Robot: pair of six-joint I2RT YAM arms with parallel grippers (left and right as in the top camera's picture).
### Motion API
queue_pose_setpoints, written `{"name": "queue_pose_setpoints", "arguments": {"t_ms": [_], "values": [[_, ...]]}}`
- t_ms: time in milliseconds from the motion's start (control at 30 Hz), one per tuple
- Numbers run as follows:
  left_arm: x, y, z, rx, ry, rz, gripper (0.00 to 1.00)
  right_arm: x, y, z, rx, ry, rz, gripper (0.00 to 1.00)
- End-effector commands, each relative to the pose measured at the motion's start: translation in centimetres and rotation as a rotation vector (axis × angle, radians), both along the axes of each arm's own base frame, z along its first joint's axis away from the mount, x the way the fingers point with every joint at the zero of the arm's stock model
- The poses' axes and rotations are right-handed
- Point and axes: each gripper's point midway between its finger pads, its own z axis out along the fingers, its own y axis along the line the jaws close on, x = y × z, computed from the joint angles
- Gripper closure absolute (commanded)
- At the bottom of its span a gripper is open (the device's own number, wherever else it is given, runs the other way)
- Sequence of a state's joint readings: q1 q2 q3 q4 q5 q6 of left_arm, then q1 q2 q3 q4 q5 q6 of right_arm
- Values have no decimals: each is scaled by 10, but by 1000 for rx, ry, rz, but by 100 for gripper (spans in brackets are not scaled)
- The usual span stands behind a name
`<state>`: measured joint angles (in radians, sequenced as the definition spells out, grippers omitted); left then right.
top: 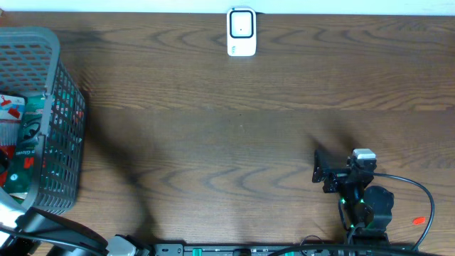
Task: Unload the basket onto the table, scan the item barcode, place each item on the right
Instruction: 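Grasp the red dustpan pack with the left gripper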
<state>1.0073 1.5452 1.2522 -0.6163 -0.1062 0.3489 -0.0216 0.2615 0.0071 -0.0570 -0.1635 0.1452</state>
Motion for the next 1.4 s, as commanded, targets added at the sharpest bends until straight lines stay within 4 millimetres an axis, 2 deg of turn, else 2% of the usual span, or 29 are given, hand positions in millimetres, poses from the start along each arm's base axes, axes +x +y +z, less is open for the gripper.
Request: {"name": "queue_pose_setpoints", "arguments": {"t_ms": [0, 133, 300, 567, 1000, 1167, 1367], "values": [[2, 2, -5, -2, 0, -24, 2, -1, -1, -5, -32, 14, 3, 1], [-2, 11, -1, 24, -16, -5, 2, 0, -5, -9, -39, 31, -18, 1], [-17, 28, 3, 52, -42, 40, 2, 0, -7, -11, -43, 41, -28, 1], [-20, 35, -5, -6, -134, 19, 2, -1, -8, -17, -46, 68, -37, 1], [7, 24, -29, -120, -220, -80, 2, -1, -14, -22, -57, 91, -66, 1], [19, 19, -31, -152, -271, -126, 2, -2, -15, -24, -58, 96, -71, 1], [21, 18, -33, -157, -271, -132, 3, -2, -16, -24, -60, 98, -76, 1]]}}
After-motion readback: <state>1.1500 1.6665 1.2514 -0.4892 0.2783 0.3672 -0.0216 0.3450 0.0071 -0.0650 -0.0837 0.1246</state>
